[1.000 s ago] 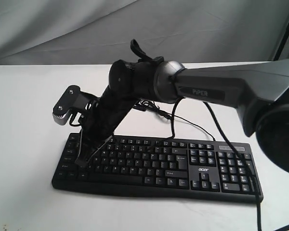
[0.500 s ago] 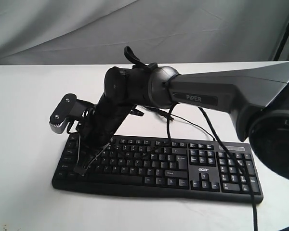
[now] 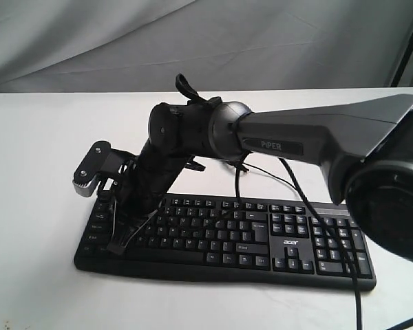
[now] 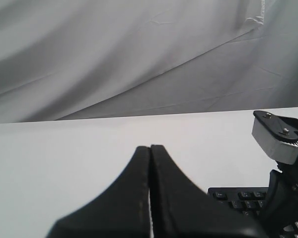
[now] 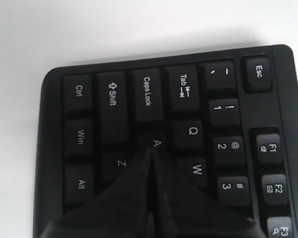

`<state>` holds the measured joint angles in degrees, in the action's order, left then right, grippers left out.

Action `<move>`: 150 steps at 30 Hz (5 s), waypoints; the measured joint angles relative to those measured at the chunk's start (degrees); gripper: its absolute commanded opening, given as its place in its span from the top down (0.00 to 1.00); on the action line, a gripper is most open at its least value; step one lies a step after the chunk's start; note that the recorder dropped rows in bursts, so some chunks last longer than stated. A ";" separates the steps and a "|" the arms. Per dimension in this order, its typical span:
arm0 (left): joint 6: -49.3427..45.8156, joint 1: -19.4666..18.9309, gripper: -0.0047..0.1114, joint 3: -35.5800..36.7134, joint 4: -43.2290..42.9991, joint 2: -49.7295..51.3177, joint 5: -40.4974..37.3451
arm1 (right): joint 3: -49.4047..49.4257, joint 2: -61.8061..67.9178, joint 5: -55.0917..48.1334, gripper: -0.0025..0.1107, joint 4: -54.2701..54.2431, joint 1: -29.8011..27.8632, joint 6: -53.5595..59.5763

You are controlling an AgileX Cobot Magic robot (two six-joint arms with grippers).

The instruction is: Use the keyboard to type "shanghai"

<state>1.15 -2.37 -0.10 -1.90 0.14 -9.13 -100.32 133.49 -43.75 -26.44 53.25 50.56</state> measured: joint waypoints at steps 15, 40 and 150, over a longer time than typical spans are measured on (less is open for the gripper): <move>0.00 0.00 0.96 0.00 0.00 0.00 0.00 | 17.23 -18.22 4.76 0.98 5.43 -3.44 -5.48; 0.00 0.00 0.96 0.00 0.00 0.00 0.00 | 27.16 -15.44 16.19 0.98 -7.32 -4.57 4.18; 0.00 0.00 0.96 0.00 0.00 0.00 0.00 | 26.82 -16.80 16.15 0.98 0.12 -1.87 -7.28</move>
<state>1.15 -2.37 -0.10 -1.90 0.14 -9.13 -73.50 116.69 -27.60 -26.32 51.37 43.28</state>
